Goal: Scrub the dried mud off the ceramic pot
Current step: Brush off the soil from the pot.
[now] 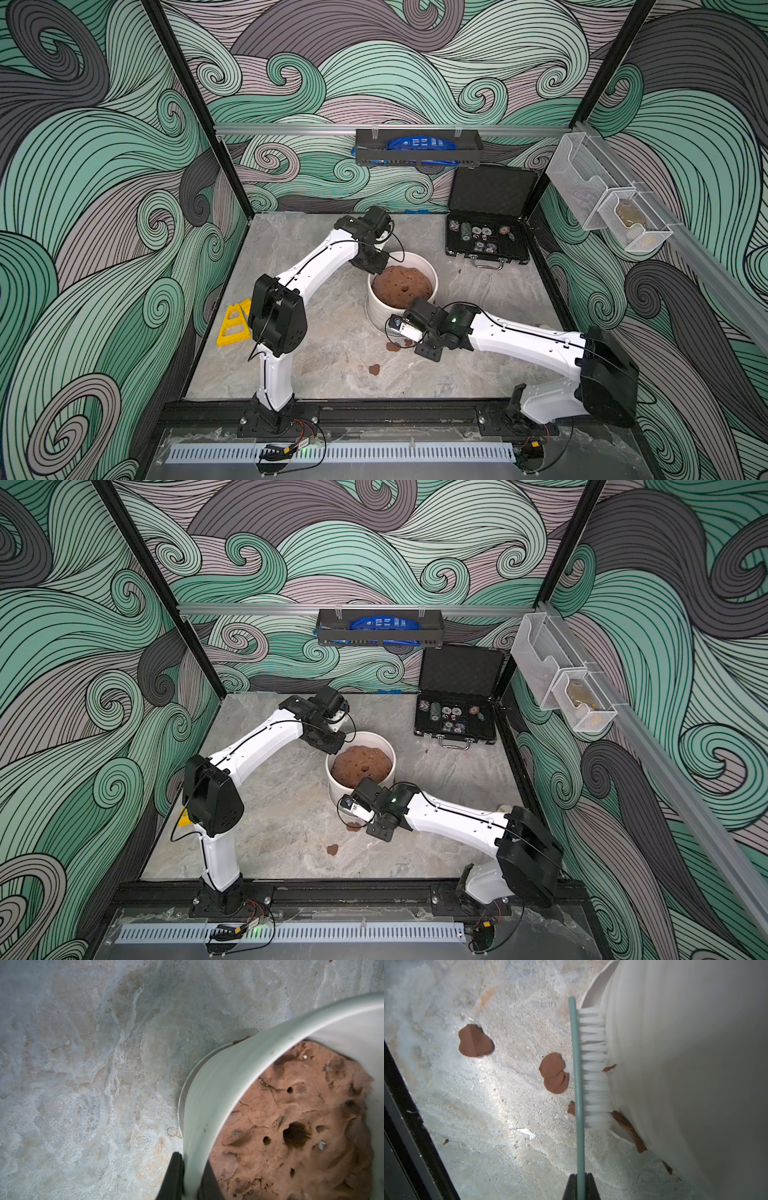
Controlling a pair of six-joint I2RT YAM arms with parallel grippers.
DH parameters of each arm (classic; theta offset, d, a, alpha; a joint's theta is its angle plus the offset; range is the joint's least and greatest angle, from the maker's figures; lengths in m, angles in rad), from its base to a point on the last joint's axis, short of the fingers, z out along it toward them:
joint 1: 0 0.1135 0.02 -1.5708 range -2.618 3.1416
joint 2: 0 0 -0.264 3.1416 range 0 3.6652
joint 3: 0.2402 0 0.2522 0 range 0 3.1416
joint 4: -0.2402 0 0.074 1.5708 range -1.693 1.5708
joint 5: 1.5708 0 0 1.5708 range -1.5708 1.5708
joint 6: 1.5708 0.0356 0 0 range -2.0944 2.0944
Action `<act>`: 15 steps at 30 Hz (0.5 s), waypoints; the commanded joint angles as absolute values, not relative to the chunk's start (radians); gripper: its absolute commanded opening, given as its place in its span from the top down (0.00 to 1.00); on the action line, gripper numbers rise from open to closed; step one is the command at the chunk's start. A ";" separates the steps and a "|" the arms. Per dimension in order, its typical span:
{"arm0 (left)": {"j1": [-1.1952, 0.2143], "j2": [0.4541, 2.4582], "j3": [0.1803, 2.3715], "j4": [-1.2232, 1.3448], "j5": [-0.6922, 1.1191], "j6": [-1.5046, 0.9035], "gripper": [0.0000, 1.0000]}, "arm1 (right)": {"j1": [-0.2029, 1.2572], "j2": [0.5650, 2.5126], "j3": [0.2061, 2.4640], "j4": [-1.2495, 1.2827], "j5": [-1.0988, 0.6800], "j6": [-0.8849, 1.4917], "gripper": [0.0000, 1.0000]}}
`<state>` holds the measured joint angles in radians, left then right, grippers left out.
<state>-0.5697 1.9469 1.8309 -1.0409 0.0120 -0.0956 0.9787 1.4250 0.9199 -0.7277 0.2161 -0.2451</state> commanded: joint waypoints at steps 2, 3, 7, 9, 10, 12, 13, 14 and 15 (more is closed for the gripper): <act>-0.564 2.009 1.847 -0.998 0.120 -0.099 0.96 | 0.960 1.409 0.866 -0.824 0.263 -0.206 1.00; -0.563 2.012 1.850 -1.000 0.120 -0.096 0.96 | 0.963 1.405 0.862 -0.833 0.262 -0.205 1.00; -0.561 2.015 1.857 -1.003 0.114 -0.092 0.96 | 0.981 1.369 0.878 -0.869 0.224 -0.210 1.00; -0.559 2.018 1.864 -1.002 0.116 -0.089 0.96 | 0.992 1.316 0.895 -0.863 0.191 -0.228 1.00; -0.558 2.020 1.866 -1.002 0.114 -0.086 0.96 | 0.996 1.291 0.903 -0.855 0.179 -0.235 1.00; -0.558 2.024 1.875 -1.004 0.116 -0.071 0.96 | 0.997 1.255 0.910 -0.847 0.176 -0.252 1.00; -0.556 2.026 1.877 -1.003 0.116 -0.061 0.96 | 0.993 1.246 0.913 -0.847 0.172 -0.264 1.00; -0.555 2.026 1.877 -1.001 0.114 -0.046 0.96 | 0.988 1.238 0.915 -0.848 0.166 -0.274 1.00; -0.553 2.027 1.880 -1.000 0.111 -0.029 0.96 | 0.984 1.232 0.915 -0.850 0.158 -0.284 1.00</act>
<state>-0.5617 1.9686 1.8645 -1.0565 0.0158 -0.0566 0.9890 1.2503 0.8951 -0.8406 0.1955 -0.2512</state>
